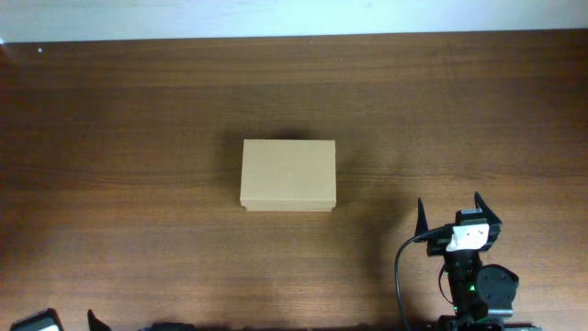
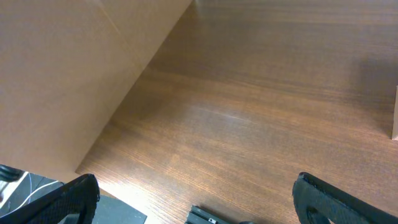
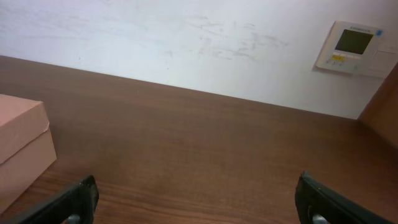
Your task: Pack container
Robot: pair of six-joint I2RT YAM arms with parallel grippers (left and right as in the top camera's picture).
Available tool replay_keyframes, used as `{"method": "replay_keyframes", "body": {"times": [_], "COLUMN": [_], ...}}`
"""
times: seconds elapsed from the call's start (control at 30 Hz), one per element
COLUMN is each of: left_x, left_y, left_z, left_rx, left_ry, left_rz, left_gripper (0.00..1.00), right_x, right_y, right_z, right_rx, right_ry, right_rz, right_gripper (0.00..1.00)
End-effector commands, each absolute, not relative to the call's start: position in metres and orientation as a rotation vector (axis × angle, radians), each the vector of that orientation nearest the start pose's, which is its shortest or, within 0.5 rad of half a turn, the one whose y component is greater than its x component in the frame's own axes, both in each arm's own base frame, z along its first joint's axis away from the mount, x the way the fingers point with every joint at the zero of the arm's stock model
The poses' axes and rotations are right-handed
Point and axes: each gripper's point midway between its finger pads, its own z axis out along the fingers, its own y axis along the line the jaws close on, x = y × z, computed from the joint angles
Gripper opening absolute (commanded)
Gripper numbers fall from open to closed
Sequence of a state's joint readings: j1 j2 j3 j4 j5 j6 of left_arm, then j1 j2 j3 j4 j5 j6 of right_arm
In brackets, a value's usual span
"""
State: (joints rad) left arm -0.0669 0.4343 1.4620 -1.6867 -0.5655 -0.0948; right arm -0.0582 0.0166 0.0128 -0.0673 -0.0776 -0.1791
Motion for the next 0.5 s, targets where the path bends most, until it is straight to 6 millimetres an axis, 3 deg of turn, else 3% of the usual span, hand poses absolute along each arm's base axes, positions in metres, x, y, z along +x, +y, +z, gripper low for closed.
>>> {"method": "replay_keyframes", "body": {"times": [0.0,0.33,0.4,0.47], "left_x": [0.033,0.036,0.046,0.066], "left_y": [0.091,0.090,0.082,0.068], "left_z": [0.331,0.335,0.342,0.364], "left_rx": [-0.351,-0.354,-0.334,-0.302], "left_ry": [2.125,2.107,2.069,1.967], "left_rz": [0.539,0.527,0.451,0.325], "left_gripper": [0.99,0.99,0.99,0.99], "right_x": [0.246,0.246,0.246,0.246], "right_y": [0.000,0.000,0.000,0.000], "right_z": [0.158,0.158,0.158,0.158], "right_rx": [-0.161,-0.161,-0.161,-0.161], "right_ry": [1.634,1.634,1.634,1.634], "right_rz": [-0.109,-0.109,-0.109,-0.109], "right_gripper": [0.99,0.99,0.99,0.99]}}
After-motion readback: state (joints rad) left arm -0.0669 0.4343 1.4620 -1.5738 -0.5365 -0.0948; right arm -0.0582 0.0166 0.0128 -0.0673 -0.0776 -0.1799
